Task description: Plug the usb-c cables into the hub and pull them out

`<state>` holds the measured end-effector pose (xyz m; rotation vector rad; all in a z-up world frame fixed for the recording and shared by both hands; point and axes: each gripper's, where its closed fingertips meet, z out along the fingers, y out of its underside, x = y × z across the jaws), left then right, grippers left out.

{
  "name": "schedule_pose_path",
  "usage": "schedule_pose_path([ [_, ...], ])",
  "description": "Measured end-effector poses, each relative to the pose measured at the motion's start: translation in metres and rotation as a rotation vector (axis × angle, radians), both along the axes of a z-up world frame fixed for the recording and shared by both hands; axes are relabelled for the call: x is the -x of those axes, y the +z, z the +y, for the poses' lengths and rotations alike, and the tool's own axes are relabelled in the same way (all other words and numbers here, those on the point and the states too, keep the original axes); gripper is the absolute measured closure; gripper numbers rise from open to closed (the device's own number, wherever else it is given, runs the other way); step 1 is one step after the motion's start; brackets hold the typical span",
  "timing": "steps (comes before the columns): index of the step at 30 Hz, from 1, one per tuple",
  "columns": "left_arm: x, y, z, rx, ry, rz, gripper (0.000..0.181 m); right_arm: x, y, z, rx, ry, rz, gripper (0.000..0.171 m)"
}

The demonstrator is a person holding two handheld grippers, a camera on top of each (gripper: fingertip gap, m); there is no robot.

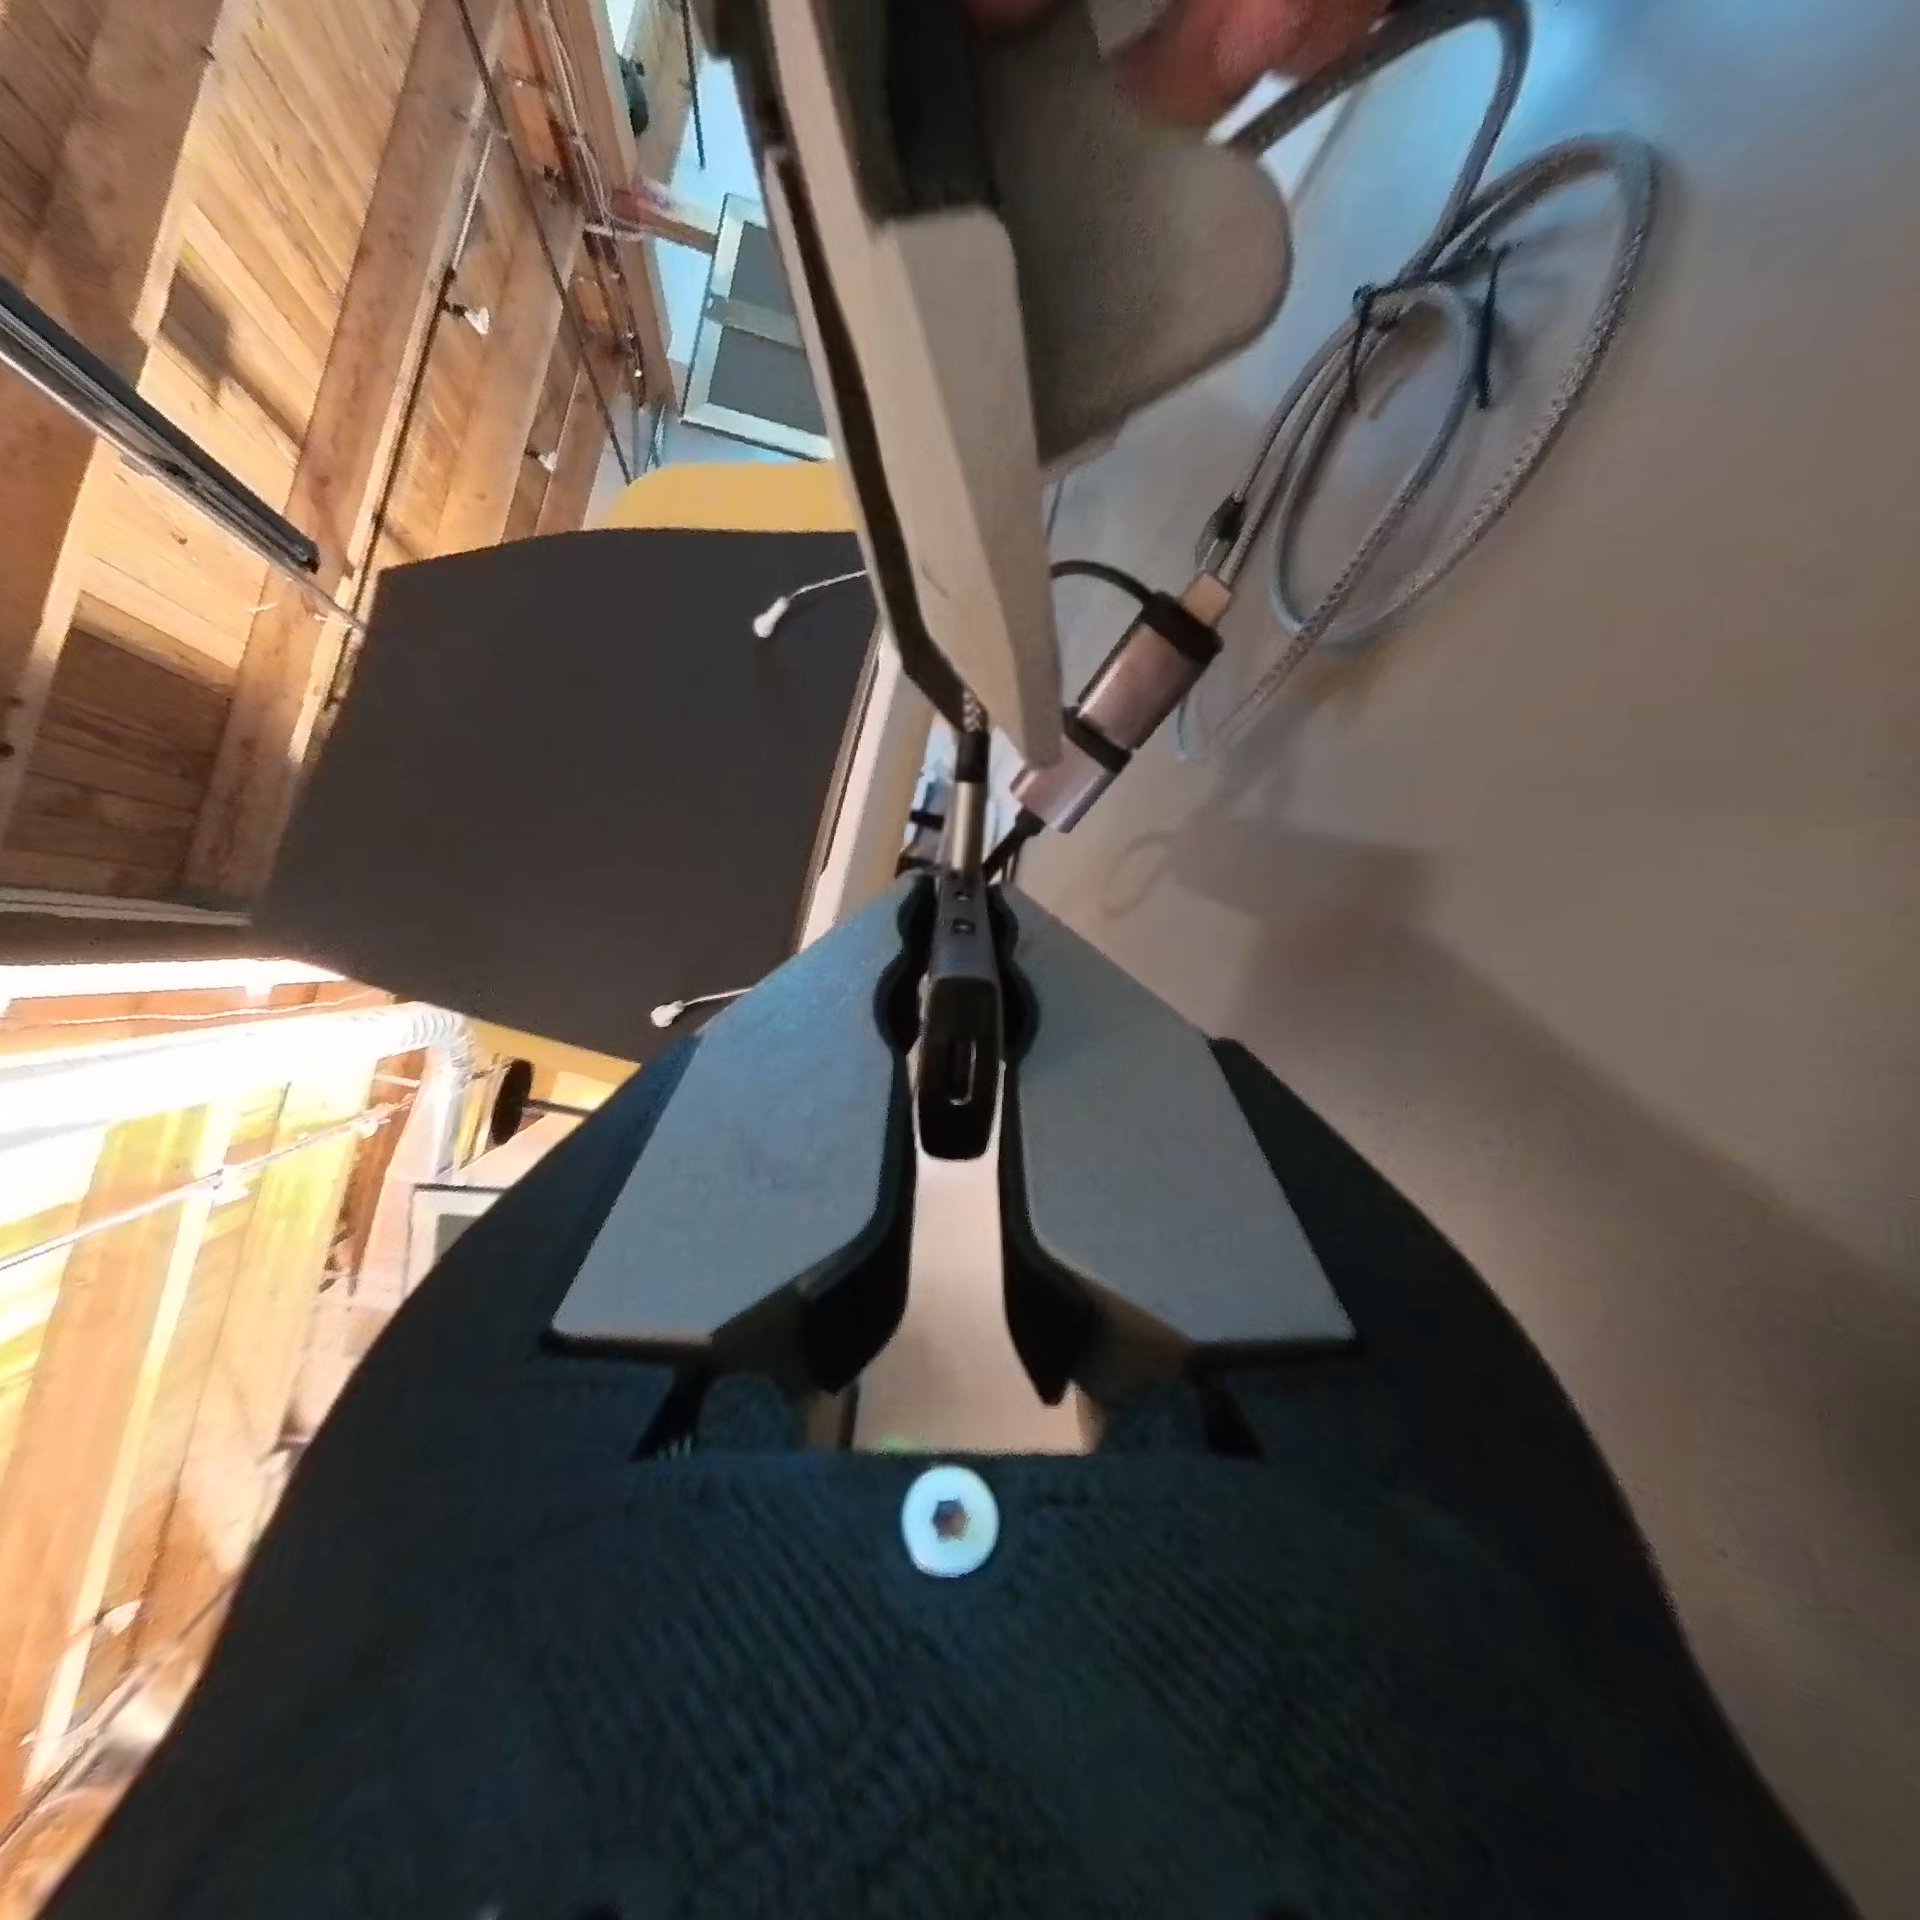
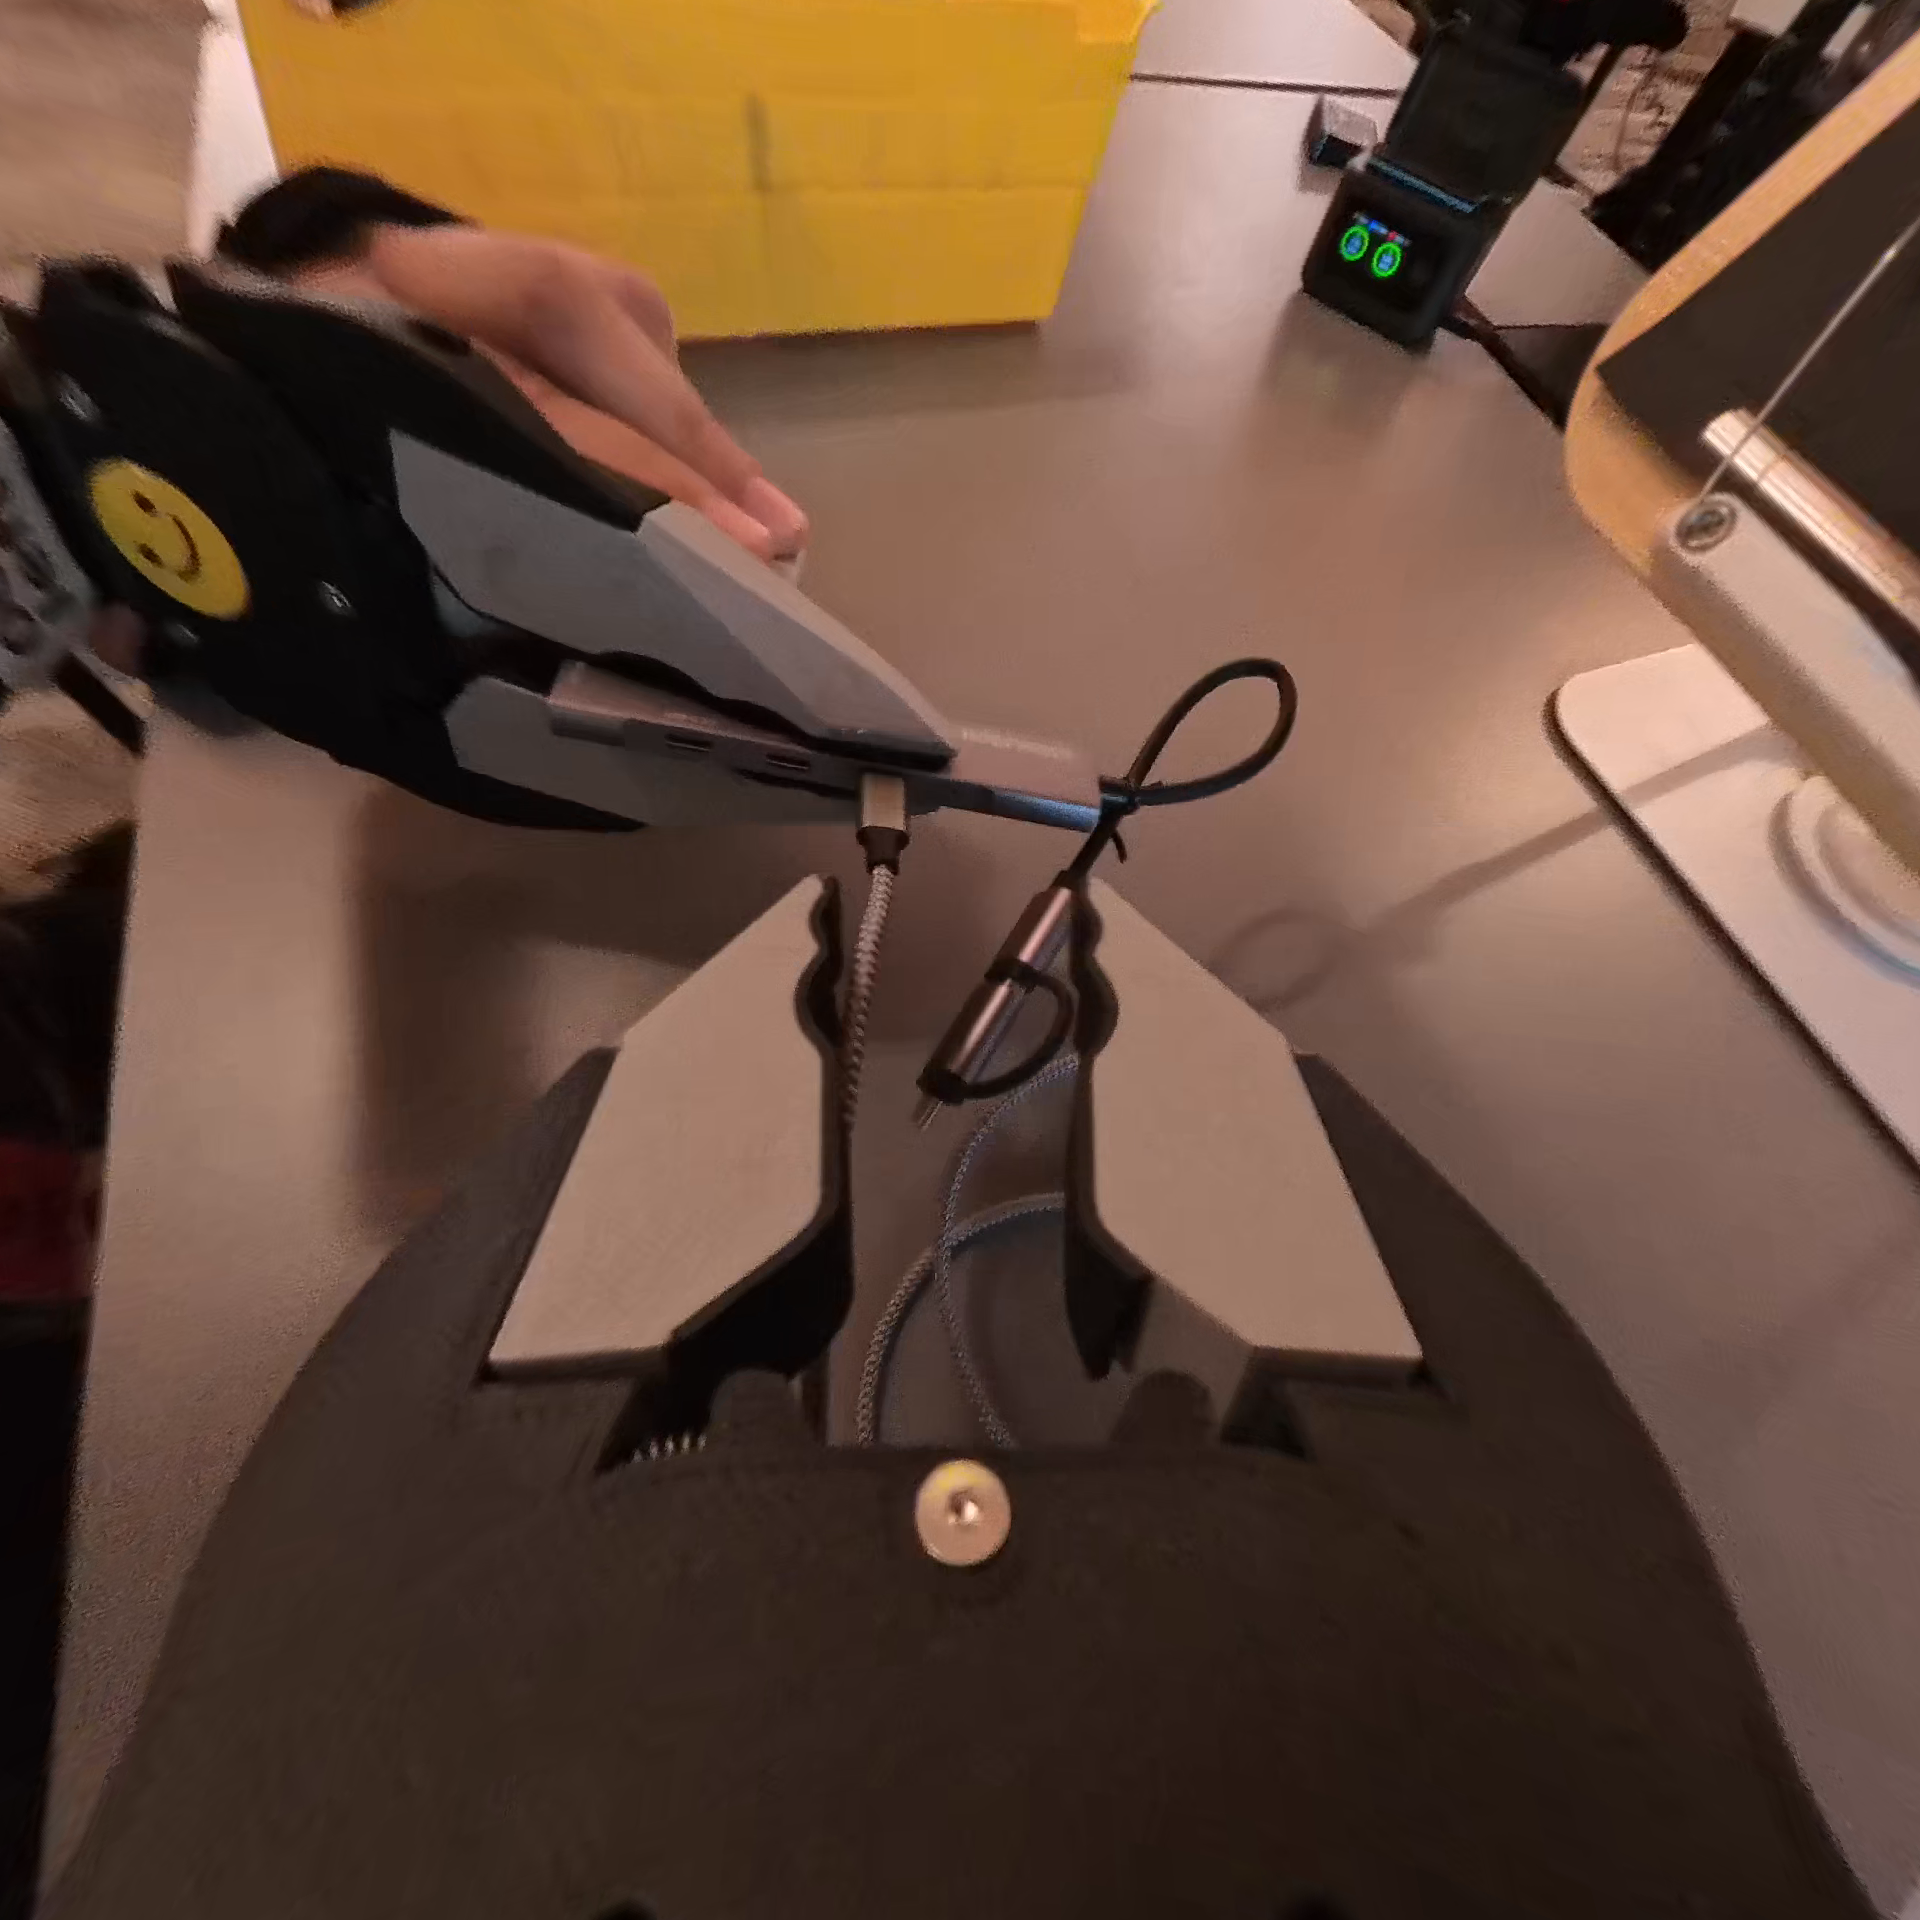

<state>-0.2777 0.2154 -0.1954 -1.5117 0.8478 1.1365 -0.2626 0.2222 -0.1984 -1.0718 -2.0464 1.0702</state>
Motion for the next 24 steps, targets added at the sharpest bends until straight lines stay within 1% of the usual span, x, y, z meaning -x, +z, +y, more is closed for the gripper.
schedule_pose_path([
  [1, -0.001, -0.001, 0.000, 0.004, -0.003, -0.015, 0.174, 0.000, -0.003, -0.001, -0.049, -0.003, 0.006, 0.144],
  [2, -0.001, -0.001, 0.000, 0.004, -0.003, -0.030, 0.174, 0.000, -0.005, -0.002, -0.094, -0.004, 0.010, 0.168],
  [3, -0.001, 0.000, 0.000, 0.000, -0.010, -0.050, 0.174, 0.001, -0.006, -0.002, -0.135, -0.014, 0.016, 0.171],
  [5, -0.001, -0.001, 0.000, 0.004, -0.016, -0.083, 0.174, 0.002, -0.007, -0.001, -0.178, -0.034, 0.020, 0.171],
  [7, 0.001, -0.003, 0.001, 0.006, -0.012, -0.100, 0.174, 0.004, -0.009, 0.001, -0.169, -0.057, 0.006, 0.171],
  [9, 0.004, -0.006, 0.002, 0.010, 0.019, -0.083, 0.174, 0.008, -0.011, 0.009, -0.181, -0.112, -0.005, 0.171],
  [11, 0.000, -0.001, -0.001, -0.019, 0.034, -0.053, 0.172, 0.010, -0.011, 0.019, -0.202, -0.162, -0.003, 0.171],
  [13, -0.007, 0.006, -0.007, -0.059, 0.057, -0.099, 0.163, 0.010, -0.013, 0.026, -0.192, -0.193, -0.014, 0.171],
  [15, -0.013, 0.009, -0.018, -0.064, 0.094, -0.207, 0.153, 0.010, -0.014, 0.032, -0.175, -0.215, -0.028, 0.171],
  [17, -0.019, 0.015, -0.036, -0.065, 0.113, -0.339, 0.148, 0.010, -0.015, 0.035, -0.161, -0.229, -0.034, 0.171],
  [19, -0.021, 0.035, -0.061, -0.060, 0.120, -0.483, 0.148, 0.011, -0.017, 0.035, -0.145, -0.231, -0.047, 0.171],
  [22, -0.007, 0.098, -0.115, -0.129, 0.090, -0.675, 0.148, 0.012, -0.026, 0.030, -0.146, -0.209, -0.089, 0.171],
  [24, 0.019, 0.130, -0.158, -0.147, 0.121, -0.753, 0.148, 0.011, -0.033, 0.027, -0.167, -0.196, -0.116, 0.171],
])
